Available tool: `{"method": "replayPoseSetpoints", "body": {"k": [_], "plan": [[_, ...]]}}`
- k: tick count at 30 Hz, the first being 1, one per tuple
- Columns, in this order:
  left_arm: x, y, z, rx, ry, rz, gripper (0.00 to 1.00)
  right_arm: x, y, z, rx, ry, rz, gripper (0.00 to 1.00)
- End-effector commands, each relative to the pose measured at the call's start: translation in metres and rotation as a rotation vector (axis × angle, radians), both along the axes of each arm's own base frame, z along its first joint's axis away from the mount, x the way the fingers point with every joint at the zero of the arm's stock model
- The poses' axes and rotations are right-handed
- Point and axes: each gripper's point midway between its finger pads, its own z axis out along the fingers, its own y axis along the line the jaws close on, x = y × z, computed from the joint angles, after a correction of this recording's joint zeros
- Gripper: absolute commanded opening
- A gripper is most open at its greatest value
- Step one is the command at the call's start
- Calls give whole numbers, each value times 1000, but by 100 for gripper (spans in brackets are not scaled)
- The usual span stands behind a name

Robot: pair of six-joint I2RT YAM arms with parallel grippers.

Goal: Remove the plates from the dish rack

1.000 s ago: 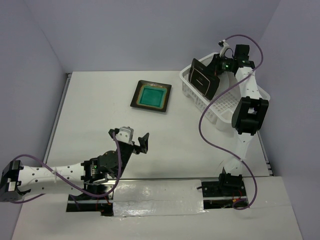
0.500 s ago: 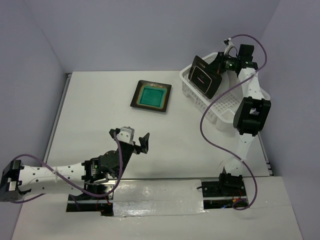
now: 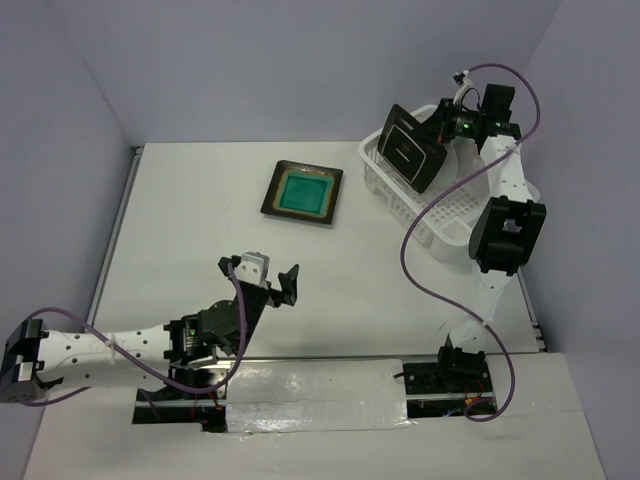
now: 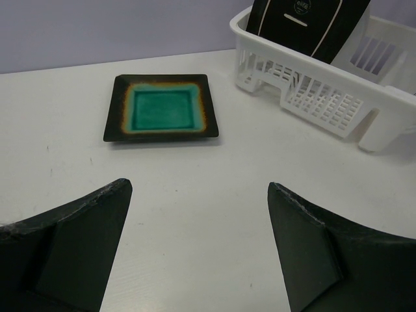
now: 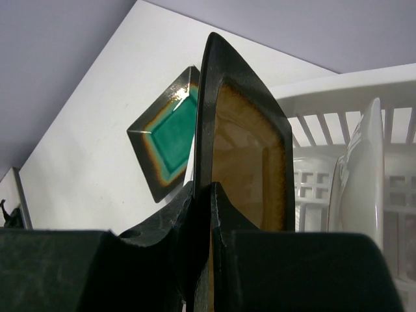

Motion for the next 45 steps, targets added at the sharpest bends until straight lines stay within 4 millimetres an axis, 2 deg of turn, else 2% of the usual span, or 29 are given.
{"method": "replayPoseSetpoints", "body": {"k": [1, 13, 24, 26, 28, 29, 30, 31, 32, 33, 34, 35, 36, 37, 39, 41, 42, 43, 45], "plan": [[1, 1, 23, -81, -16, 18, 98, -25, 16, 118, -24, -351, 89, 0], [0, 8, 26, -113, -19, 26, 99, -48, 25, 165, 25, -420, 103, 0], [-1, 10, 28, -122, -21, 26, 99, -65, 27, 210, 14, -511, 30, 0], [0, 11, 28, -125, -18, 31, 99, -67, 41, 216, 7, -531, 31, 0], [0, 14, 30, -137, -13, 46, 99, -71, 53, 232, -16, -578, 8, 0], [0, 14, 31, -140, -10, 51, 99, -75, 71, 234, -40, -598, 34, 0], [0, 16, 33, -140, -5, 53, 99, -72, 77, 237, -65, -612, 8, 0], [-1, 18, 34, -147, -8, 52, 99, -82, 104, 243, -80, -641, 52, 0], [-1, 19, 34, -150, -9, 47, 99, -80, 102, 244, -112, -670, 40, 0], [-2, 19, 34, -159, -9, 44, 99, -85, 127, 242, -119, -681, 69, 0], [-2, 20, 35, -169, -9, 39, 99, -85, 135, 239, -145, -697, 71, 0], [-4, 22, 37, -187, -14, 30, 99, -91, 159, 233, -196, -742, 109, 0], [-4, 24, 37, -190, -14, 31, 99, -89, 167, 226, -229, -751, 103, 0], [-5, 26, 38, -208, -12, 30, 99, -84, 167, 227, -265, -774, 57, 0], [-7, 30, 41, -230, -10, 19, 99, -84, 183, 218, -292, -803, 79, 0], [-10, 32, 45, -263, -15, -5, 99, -87, 190, 224, -292, -866, 83, 0], [-10, 33, 46, -273, -17, -10, 99, -85, 200, 206, -315, -872, 103, 0], [-11, 35, 47, -291, -18, -14, 99, -84, 199, 213, -333, -925, 68, 0], [-12, 36, 48, -301, -22, -22, 99, -82, 213, 193, -390, -949, 80, 0]]}}
